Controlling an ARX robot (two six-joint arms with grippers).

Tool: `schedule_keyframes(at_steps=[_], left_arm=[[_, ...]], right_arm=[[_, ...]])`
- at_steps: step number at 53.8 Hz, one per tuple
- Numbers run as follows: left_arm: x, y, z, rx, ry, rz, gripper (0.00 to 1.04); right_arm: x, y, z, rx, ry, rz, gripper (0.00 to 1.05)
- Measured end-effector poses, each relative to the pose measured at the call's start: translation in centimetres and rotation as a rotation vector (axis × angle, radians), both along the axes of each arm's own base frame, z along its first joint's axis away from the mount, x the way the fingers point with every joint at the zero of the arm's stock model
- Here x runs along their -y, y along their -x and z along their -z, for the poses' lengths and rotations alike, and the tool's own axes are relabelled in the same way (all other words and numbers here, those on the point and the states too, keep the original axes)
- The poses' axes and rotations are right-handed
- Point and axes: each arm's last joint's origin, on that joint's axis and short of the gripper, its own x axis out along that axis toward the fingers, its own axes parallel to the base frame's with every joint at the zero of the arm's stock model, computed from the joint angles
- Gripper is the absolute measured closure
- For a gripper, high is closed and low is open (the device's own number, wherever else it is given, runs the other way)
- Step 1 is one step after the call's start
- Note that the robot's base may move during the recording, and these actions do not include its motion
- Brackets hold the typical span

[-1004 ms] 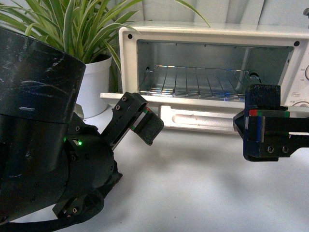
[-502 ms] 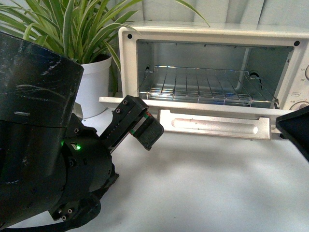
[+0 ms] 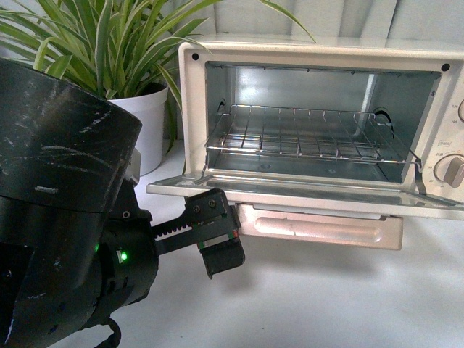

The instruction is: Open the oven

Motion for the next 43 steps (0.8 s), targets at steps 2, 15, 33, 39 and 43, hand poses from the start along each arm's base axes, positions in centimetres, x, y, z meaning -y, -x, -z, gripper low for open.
schedule_keyframes(at_steps=[2,15,33,39,43], left_arm=[[0.0,0.0,0.0,0.01,-0.051,0.014,0.07],[0.2,0.5,0.3,0.054,-0.277,0.091,0.07],[0.7,1.0,0.9,0.1,-0.541,0.183,0.07],[0.9,1.2,1.2,0.11,-0.598,0.203,0.07],[1.1,1.3,1.1,0.121,-0.625,0.221,0.07]], right_arm=[[0.0,0.0,0.0,-0.001,0.0,0.0,0.09],[0.0,0.1,0.4,-0.011,0.004,0.0,0.09],[0.2,0.4,1.1,-0.019,0.009,0.0,0.09],[0.2,0.4,1.3,-0.021,0.012,0.0,0.09],[0.3,0.5,1.3,-0.022,0.011,-0.005,0.09]])
